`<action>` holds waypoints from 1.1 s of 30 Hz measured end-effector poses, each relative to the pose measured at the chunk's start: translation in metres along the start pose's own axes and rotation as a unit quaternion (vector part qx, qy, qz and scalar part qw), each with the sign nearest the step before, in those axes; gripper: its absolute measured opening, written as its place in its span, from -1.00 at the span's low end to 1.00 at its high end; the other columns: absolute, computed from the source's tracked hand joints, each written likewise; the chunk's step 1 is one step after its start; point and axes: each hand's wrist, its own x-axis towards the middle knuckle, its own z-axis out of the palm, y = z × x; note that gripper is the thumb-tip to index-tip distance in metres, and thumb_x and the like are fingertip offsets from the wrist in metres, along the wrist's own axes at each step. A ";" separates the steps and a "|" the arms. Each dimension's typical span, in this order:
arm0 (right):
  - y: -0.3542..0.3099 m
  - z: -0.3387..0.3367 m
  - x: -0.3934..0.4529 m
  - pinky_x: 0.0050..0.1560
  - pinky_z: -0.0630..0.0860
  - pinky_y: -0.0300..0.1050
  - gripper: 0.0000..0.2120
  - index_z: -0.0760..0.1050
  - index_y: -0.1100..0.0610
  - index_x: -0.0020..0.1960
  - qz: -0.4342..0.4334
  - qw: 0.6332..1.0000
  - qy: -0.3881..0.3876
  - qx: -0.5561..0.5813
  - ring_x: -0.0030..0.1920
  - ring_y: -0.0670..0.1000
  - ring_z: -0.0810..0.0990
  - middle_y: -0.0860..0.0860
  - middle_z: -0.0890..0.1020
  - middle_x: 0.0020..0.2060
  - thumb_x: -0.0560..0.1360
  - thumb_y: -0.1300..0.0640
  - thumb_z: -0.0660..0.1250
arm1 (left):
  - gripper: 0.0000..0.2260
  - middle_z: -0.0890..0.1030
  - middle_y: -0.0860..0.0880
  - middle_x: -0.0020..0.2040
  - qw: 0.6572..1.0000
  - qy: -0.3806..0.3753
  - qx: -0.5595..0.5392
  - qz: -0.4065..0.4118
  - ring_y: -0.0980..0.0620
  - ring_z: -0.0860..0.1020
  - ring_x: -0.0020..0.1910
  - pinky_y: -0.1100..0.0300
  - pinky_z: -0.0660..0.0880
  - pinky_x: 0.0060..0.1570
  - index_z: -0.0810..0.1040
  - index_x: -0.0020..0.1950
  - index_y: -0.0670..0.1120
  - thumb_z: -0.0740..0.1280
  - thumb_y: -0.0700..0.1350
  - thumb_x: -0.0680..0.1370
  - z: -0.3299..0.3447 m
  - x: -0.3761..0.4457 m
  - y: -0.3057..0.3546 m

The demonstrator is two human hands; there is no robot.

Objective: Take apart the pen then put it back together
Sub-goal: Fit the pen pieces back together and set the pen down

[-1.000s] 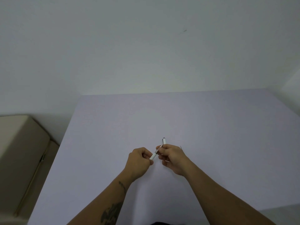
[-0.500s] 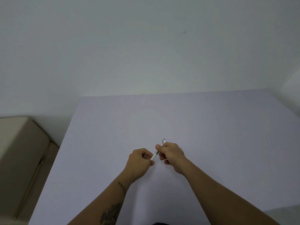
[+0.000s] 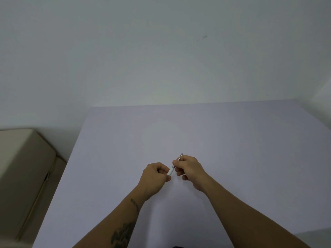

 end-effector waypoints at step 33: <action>-0.003 -0.006 0.004 -0.34 0.40 -0.17 -0.88 0.63 0.24 -0.20 -0.026 0.999 -0.019 -0.006 -0.35 -0.03 0.47 0.04 0.62 -0.27 0.50 0.22 0.42 | -0.88 0.60 0.00 -0.27 1.000 0.001 -0.016 -0.019 0.05 0.56 -0.27 0.17 0.51 -0.26 0.63 -0.18 -0.04 0.45 -0.25 0.44 -0.001 0.000 -0.001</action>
